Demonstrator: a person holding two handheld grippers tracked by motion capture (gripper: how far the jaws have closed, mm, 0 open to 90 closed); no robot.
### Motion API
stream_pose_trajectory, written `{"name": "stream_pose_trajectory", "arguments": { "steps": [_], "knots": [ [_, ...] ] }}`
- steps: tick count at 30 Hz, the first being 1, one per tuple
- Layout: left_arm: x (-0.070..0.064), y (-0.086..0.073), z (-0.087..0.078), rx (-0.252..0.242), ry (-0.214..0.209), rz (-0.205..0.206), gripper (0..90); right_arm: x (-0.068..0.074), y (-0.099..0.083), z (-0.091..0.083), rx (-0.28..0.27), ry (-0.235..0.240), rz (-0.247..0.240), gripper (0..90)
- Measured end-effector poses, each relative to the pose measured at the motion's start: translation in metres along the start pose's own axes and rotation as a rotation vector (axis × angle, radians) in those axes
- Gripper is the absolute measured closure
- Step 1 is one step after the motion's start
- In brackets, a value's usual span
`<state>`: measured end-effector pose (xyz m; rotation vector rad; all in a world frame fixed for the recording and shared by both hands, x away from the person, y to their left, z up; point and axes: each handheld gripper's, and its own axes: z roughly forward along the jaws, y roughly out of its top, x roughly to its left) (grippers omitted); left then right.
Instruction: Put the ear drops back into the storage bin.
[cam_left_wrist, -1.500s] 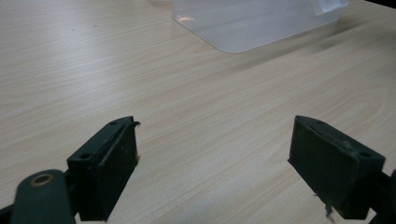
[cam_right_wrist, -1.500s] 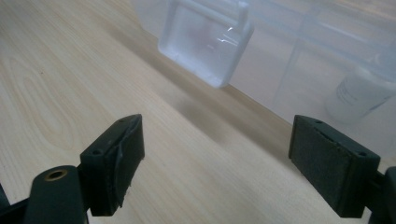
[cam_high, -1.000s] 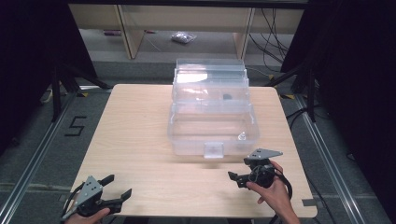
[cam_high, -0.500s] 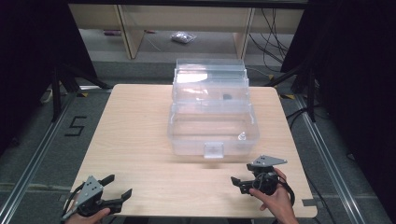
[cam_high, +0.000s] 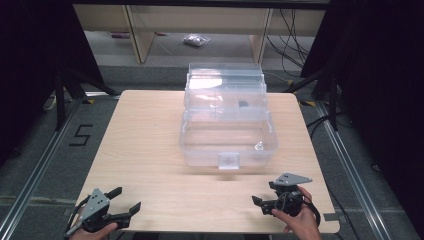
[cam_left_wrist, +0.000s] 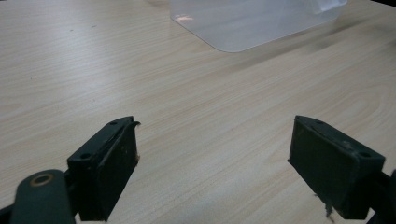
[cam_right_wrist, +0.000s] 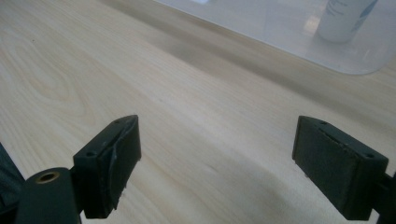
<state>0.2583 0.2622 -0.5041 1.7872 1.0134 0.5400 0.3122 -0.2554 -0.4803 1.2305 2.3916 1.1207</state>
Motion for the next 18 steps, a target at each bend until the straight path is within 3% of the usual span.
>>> {"name": "stream_pose_trajectory", "arguments": {
  "steps": [1,2,4,5,6,7,9,11,18],
  "knots": [
    [-0.0002,0.0002,-0.0005,0.008,0.003,0.006,14.7,0.0001,-0.0035,-0.0017,0.004,-0.004,-0.013,16.3],
    [-0.0002,0.0002,-0.0003,0.010,0.002,0.007,14.7,0.0034,-0.0045,-0.0033,0.015,0.003,0.027,16.3],
    [-0.0002,0.0003,-0.0005,0.011,0.001,0.010,14.7,0.0008,-0.0064,-0.0037,0.022,0.019,-0.011,16.3],
    [-0.0002,0.0003,-0.0007,0.011,0.000,0.010,14.7,0.0022,-0.0077,-0.0041,0.029,0.007,0.003,16.3],
    [-0.0001,0.0002,-0.0007,0.010,0.001,0.009,14.7,0.0021,-0.0094,-0.0040,0.025,-0.014,-0.016,16.3],
    [-0.0001,0.0002,-0.0006,0.009,0.002,0.007,14.7,0.0036,-0.0097,-0.0050,0.031,-0.008,-0.001,16.3],
    [0.0000,0.0002,-0.0006,0.010,0.002,0.009,14.7,0.0031,-0.0111,-0.0045,0.029,-0.004,-0.026,16.3],
    [-0.0003,0.0002,-0.0006,0.012,0.001,0.011,14.7,0.0048,-0.0112,-0.0056,0.034,-0.004,-0.005,16.3],
    [-0.0003,0.0001,-0.0004,0.012,0.002,0.009,14.7,0.0039,-0.0113,-0.0055,0.039,0.005,-0.009,16.3]
  ]
}}
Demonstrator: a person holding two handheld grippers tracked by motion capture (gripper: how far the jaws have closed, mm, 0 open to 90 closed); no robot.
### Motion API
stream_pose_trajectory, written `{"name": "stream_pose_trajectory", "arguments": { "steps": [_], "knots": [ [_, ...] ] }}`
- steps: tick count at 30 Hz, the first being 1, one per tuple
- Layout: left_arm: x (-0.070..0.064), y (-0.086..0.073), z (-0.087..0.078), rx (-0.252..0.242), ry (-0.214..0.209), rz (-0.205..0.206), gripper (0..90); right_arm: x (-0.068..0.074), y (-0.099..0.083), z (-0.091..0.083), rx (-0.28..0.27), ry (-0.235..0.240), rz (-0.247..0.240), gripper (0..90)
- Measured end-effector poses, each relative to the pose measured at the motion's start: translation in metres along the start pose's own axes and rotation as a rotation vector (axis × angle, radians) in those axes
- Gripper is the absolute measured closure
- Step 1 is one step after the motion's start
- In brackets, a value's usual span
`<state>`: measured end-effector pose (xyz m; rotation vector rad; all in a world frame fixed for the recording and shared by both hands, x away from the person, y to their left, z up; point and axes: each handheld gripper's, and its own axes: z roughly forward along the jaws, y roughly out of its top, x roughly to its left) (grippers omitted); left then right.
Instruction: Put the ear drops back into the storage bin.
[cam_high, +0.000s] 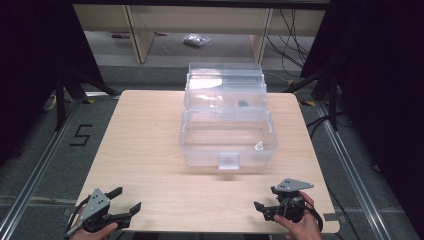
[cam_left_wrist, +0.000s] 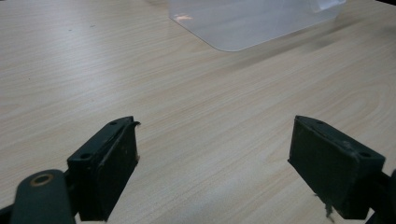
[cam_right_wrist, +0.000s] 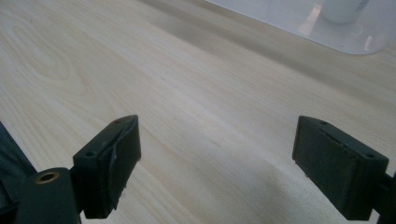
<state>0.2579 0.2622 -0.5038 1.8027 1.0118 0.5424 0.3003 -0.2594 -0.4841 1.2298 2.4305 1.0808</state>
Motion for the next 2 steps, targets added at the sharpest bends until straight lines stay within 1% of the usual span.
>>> {"name": "stream_pose_trajectory", "arguments": {
  "steps": [1,2],
  "knots": [
    [0.0000,0.0000,0.0000,0.000,0.000,0.000,14.7,0.0007,-0.0003,0.0003,-0.008,-0.022,0.004,16.3],
    [0.0000,0.0000,0.0000,0.000,0.000,0.000,14.7,0.0006,-0.0002,0.0006,-0.008,-0.022,0.005,16.3]
  ]
}}
